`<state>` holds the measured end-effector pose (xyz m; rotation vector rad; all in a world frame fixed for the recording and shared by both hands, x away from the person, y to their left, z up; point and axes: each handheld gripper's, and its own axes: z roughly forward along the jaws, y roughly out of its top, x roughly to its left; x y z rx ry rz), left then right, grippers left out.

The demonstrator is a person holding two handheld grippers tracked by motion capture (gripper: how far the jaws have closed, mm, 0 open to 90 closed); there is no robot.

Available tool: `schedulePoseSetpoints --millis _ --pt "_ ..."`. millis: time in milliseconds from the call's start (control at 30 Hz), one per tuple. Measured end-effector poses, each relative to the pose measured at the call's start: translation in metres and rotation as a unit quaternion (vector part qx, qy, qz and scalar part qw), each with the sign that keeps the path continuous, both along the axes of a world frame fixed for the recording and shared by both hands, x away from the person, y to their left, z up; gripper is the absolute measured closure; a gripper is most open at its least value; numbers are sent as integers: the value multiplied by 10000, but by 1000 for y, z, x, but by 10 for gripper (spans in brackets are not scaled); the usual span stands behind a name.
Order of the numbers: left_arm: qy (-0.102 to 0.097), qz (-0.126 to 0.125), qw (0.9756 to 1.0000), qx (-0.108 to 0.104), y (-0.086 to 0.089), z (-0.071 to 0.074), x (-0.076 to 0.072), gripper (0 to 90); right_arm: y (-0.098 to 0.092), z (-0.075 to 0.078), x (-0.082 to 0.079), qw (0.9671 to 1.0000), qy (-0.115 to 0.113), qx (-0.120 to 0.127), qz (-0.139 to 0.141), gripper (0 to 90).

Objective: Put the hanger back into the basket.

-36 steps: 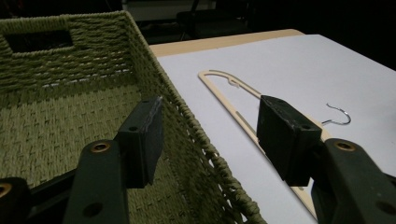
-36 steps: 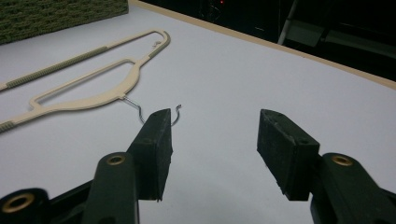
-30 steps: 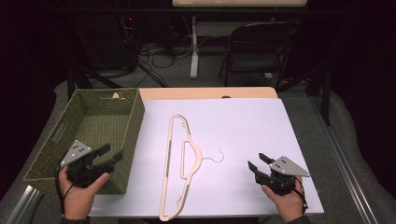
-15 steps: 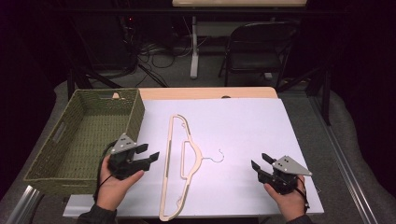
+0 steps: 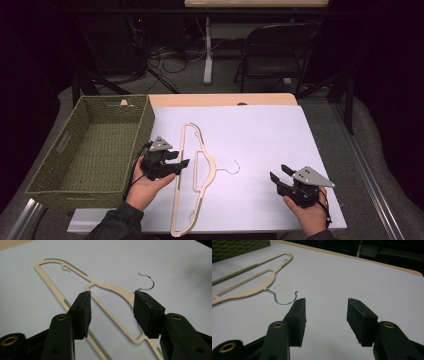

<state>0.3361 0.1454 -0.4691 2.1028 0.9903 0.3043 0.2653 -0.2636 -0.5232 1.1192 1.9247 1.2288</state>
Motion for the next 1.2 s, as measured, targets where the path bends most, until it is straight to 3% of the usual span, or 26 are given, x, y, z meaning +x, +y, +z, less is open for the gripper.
schedulePoseSetpoints --millis 133,167,233,400,533,767,933,1167,1200 --pt "213 -180 9994 214 -6 2 6 503 0 0 1 10000 14 21 24 493" --pt "364 -278 9982 375 -9 4 10 508 0 -1 1 10000 30 35 33 493" --pt "478 -292 9974 450 -11 5 14 510 1 -1 1 10000 18 65 28 493" --pt "765 -285 9956 456 -12 6 23 511 0 -2 2 9999 91 47 48 493" --pt "1112 -255 9922 500 -14 2 33 531 0 -2 2 9999 143 44 41 493" --pt "1322 -183 9882 748 -18 -6 42 532 0 -4 3 9998 170 113 84 493" --pt "1605 -93 9828 906 -21 -17 53 550 -1 -4 3 9997 166 165 71 492" --pt "1730 23 9785 1125 -28 -25 61 549 -1 -5 4 9996 228 145 81 490" --pt "1711 44 9768 1284 -30 -26 63 549 -1 -5 4 9996 215 162 86 489"
